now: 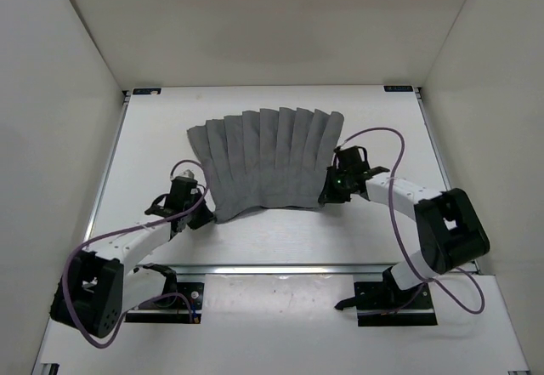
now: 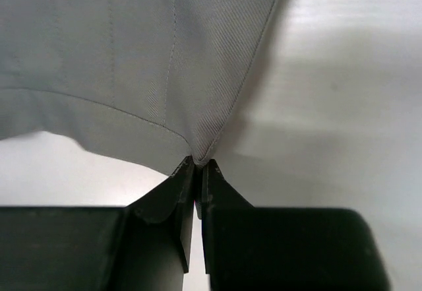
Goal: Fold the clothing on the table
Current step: Flatten the skirt out, then fold the skirt
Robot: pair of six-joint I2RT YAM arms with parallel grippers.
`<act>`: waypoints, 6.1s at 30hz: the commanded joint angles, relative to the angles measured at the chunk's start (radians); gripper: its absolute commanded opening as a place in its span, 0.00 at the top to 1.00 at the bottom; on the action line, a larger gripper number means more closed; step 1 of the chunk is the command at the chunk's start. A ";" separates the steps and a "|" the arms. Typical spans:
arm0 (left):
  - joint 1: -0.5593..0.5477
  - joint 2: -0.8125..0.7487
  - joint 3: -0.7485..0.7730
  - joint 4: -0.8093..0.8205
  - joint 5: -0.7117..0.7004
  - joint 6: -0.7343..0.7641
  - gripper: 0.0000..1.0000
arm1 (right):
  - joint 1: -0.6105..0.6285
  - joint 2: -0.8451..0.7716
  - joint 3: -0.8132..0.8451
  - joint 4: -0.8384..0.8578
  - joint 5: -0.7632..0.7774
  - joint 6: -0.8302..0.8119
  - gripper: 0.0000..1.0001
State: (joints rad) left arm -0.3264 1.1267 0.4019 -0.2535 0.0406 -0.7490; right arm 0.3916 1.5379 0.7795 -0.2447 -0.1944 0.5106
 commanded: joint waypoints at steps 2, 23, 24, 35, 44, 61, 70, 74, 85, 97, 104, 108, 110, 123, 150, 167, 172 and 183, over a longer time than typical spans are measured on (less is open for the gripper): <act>0.078 -0.108 0.075 -0.133 -0.039 0.103 1.00 | -0.056 -0.204 0.009 -0.108 -0.046 -0.060 1.00; 0.102 -0.207 0.540 -0.216 0.103 0.125 1.00 | -0.092 -0.350 0.430 -0.226 -0.270 -0.221 1.00; 0.112 -0.143 0.570 -0.176 0.128 0.129 1.00 | -0.105 -0.307 0.504 -0.231 -0.275 -0.240 1.00; 0.162 0.252 1.189 -0.138 0.133 0.208 1.00 | -0.083 0.251 1.563 -0.571 -0.163 -0.388 1.00; 0.159 0.092 0.777 -0.043 0.104 0.185 1.00 | -0.212 0.053 0.858 -0.214 -0.336 -0.311 1.00; 0.056 -0.345 -0.009 -0.189 0.165 0.047 1.00 | -0.221 -0.371 -0.189 -0.258 -0.307 -0.081 1.00; -0.013 -0.642 0.099 -0.435 0.157 0.005 1.00 | -0.295 -0.752 -0.157 -0.520 -0.390 -0.096 1.00; -0.005 -0.699 0.208 -0.524 0.147 0.026 1.00 | -0.329 -0.815 -0.079 -0.635 -0.409 -0.152 1.00; 0.023 -0.558 0.313 -0.400 0.139 0.060 1.00 | -0.342 -0.763 0.060 -0.569 -0.382 -0.129 1.00; 0.101 -0.224 0.301 -0.130 0.157 0.103 1.00 | -0.431 -0.509 0.043 -0.354 -0.412 -0.063 1.00; 0.121 0.037 0.414 -0.047 0.160 0.151 1.00 | -0.485 -0.346 0.073 -0.249 -0.402 -0.032 1.00; 0.135 0.194 0.497 -0.030 0.139 0.168 1.00 | -0.461 -0.195 0.148 -0.162 -0.370 -0.009 1.00; 0.165 0.257 0.527 -0.011 0.153 0.163 1.00 | -0.456 -0.075 0.226 -0.089 -0.388 -0.014 0.84; 0.247 0.124 0.381 -0.070 0.237 0.183 0.33 | -0.395 -0.195 0.141 -0.241 -0.106 -0.040 0.38; 0.092 -0.125 -0.117 0.080 0.108 -0.038 0.31 | -0.296 -0.225 -0.275 0.008 -0.067 0.112 0.60; -0.036 0.129 -0.005 0.281 0.070 -0.062 1.00 | -0.384 -0.288 -0.198 -0.085 -0.111 -0.001 1.00; -0.132 0.237 0.057 0.321 0.085 -0.085 1.00 | -0.421 -0.331 -0.041 -0.204 -0.159 -0.134 1.00; -0.097 0.303 0.035 0.396 0.104 -0.079 1.00 | 0.001 -0.084 0.417 -0.247 -0.146 -0.133 1.00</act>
State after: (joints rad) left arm -0.4370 1.4178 0.4408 0.1524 0.1497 -0.8436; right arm 0.2970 1.3975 1.1629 -0.5220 -0.3035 0.3592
